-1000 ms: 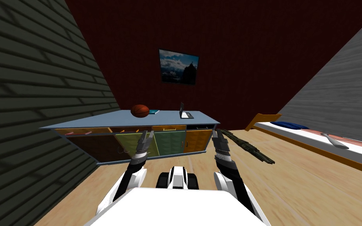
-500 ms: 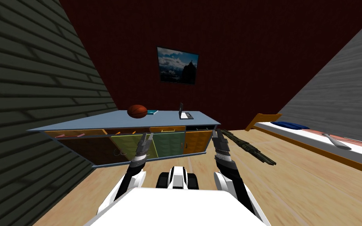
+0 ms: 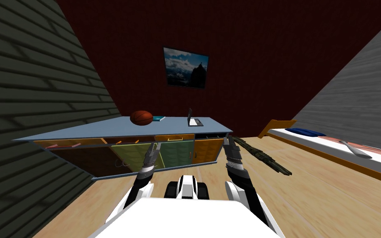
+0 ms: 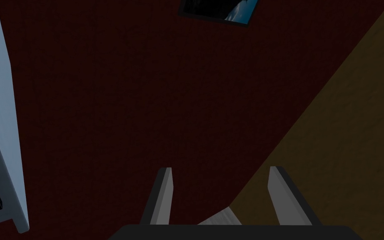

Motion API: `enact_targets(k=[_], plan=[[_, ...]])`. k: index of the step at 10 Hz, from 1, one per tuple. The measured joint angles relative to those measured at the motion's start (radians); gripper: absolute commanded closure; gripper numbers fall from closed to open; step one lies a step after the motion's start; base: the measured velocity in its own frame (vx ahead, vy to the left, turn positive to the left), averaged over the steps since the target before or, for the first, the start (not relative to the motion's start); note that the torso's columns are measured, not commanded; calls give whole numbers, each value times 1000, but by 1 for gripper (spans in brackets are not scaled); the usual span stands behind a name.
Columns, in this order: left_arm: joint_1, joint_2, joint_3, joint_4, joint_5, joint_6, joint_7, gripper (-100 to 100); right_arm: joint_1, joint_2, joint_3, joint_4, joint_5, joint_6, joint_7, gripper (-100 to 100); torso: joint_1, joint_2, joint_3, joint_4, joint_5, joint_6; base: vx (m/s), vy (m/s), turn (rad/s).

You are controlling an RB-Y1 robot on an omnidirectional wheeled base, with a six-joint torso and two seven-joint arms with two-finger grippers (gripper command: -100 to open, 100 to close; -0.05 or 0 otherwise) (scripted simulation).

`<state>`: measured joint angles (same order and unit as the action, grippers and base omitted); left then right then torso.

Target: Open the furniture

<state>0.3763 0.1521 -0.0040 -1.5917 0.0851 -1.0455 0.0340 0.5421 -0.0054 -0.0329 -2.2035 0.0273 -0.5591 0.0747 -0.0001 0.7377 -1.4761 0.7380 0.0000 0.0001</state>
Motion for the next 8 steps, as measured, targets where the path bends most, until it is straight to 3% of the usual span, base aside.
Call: enact_targets(k=[8], plan=[[-32,-18,6,220,6,-136,17,-100,0,0,0,0,0,0,0,0,0,-1,-1,0,0,0,66,-25,-12]])
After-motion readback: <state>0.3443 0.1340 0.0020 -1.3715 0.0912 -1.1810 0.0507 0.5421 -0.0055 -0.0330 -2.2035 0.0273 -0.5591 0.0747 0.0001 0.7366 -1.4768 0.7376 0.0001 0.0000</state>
